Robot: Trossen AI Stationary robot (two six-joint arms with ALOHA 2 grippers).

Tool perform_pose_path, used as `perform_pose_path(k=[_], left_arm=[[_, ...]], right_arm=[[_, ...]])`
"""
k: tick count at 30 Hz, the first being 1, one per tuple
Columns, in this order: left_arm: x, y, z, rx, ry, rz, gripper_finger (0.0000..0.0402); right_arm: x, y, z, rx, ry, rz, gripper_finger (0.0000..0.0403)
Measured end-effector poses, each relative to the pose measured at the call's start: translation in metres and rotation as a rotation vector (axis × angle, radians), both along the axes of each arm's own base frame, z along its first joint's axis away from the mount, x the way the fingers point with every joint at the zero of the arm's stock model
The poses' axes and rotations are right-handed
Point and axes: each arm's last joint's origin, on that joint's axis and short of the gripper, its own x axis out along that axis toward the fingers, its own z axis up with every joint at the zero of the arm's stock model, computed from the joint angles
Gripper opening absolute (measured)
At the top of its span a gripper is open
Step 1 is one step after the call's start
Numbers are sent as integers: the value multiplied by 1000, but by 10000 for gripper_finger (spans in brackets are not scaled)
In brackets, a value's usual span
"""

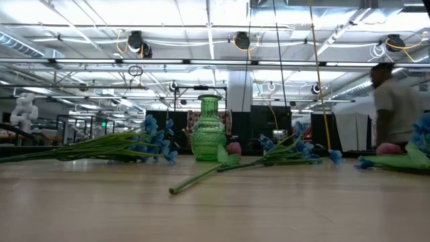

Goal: Sort flowers into vase by color
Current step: Put the left red flower into the yellow vase

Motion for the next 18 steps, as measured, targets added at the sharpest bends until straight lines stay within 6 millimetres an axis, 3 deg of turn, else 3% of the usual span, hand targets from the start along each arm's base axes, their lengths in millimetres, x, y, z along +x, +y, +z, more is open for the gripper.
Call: perform_pose_path(k=[8,18], left_arm=[[-14,-4,1,32,6,-49,11],[-41,-4,8,71,12,-137,18]], right_arm=[[0,0,0,0,0,0,63],[0,0,-1,-2,9,0,63]])
